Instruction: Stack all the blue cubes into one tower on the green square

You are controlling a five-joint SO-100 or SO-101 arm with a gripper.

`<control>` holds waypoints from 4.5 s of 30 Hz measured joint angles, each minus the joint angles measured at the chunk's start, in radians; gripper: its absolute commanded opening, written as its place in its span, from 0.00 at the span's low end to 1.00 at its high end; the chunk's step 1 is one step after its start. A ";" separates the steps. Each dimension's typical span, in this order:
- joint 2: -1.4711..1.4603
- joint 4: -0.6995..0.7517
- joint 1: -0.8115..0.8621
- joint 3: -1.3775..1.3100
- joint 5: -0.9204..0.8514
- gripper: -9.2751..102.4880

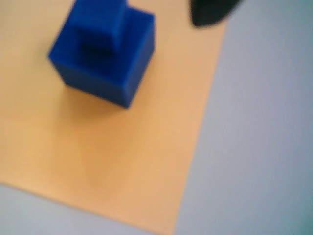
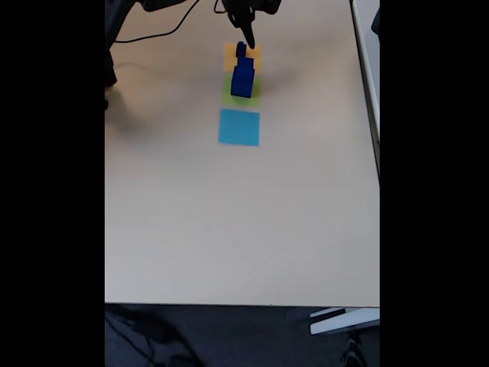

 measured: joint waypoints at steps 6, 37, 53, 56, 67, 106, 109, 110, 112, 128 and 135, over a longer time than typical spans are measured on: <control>0.000 0.000 0.011 -0.009 0.003 0.36; -0.031 -0.002 0.008 -0.003 0.003 0.35; -0.032 -0.011 0.008 0.043 0.000 0.34; -0.032 -0.012 0.008 0.043 -0.012 0.34; -0.032 -0.012 0.023 0.043 -0.037 0.34; -0.051 -0.012 0.021 0.064 -0.040 0.16; -0.051 -0.012 0.021 0.067 -0.040 0.15; -0.051 -0.012 0.021 0.069 -0.038 0.14; -0.051 -0.012 0.021 0.071 -0.038 0.12; -0.044 -0.020 0.023 0.095 -0.021 0.10; -0.017 -0.020 0.029 0.101 -0.017 0.10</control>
